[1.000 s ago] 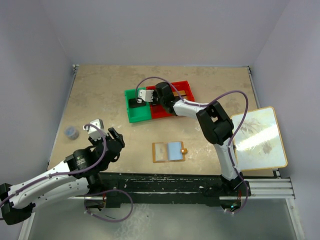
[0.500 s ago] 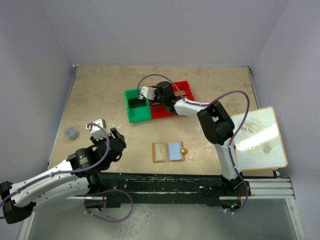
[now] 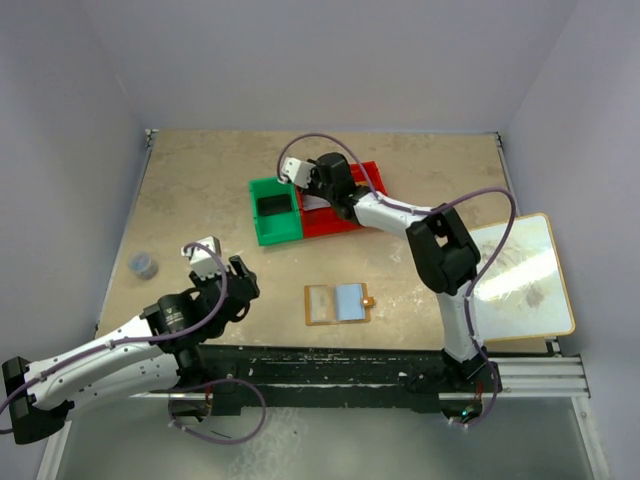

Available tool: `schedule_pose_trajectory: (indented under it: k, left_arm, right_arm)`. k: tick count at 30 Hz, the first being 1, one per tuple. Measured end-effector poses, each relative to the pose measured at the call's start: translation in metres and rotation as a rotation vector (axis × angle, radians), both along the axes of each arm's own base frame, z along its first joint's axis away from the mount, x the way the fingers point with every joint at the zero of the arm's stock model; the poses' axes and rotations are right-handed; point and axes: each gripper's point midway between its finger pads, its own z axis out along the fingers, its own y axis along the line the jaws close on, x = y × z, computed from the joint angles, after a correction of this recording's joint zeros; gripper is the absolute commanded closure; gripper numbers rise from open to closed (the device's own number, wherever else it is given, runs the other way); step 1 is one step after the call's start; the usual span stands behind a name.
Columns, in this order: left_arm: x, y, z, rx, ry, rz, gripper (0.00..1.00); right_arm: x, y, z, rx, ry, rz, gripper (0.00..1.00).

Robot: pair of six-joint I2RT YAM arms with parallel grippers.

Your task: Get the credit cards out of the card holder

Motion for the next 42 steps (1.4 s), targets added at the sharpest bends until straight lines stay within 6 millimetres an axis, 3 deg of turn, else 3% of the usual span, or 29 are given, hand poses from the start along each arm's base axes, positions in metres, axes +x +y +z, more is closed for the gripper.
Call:
schedule_pose_trajectory:
  k: [6,8,10,15,18,20,23,27,29,35,42]
  left_arm:
    - [0.000,-0.007,-0.004,-0.004,0.019,-0.020,0.39]
    - [-0.001,-0.009,-0.005,-0.006,0.026,-0.026,0.39]
    - [0.000,-0.013,-0.007,-0.009,0.033,-0.033,0.39]
    - [0.000,-0.019,-0.014,-0.021,0.044,-0.047,0.39]
    - [0.000,-0.022,-0.020,-0.014,0.054,-0.051,0.39]
    - [0.000,-0.022,-0.023,-0.009,0.060,-0.049,0.39]
    - [0.001,-0.021,-0.026,-0.007,0.061,-0.043,0.39]
    - [0.002,-0.020,-0.027,-0.001,0.054,-0.033,0.39]
    - [0.003,-0.019,-0.027,0.001,0.052,-0.025,0.39]
    - [0.004,-0.016,-0.027,-0.002,0.043,0.003,0.39]
    - [0.003,0.000,-0.018,-0.031,0.009,0.069,0.38]
  right_arm:
    - [-0.010,-0.002,0.001,0.094,0.053,-0.047,0.55]
    - [-0.021,-0.008,0.015,0.158,0.064,-0.083,0.49]
    - [-0.034,-0.022,0.040,0.261,0.043,-0.155,0.30]
    - [-0.074,-0.063,0.104,0.618,0.024,-0.366,0.27]
    - [-0.093,-0.072,0.114,0.795,0.107,-0.450,0.25]
    - [-0.107,-0.076,0.102,0.870,0.198,-0.519,0.23]
    - [-0.135,-0.078,0.064,0.914,0.353,-0.603,0.23]
    - [-0.194,-0.077,0.008,0.918,0.568,-0.684,0.21]
    - [-0.220,-0.066,-0.004,0.912,0.638,-0.697,0.21]
    - [-0.287,-0.012,-0.014,0.895,0.761,-0.693,0.24]
    - [-0.313,0.007,-0.056,0.789,0.798,-0.807,0.19]
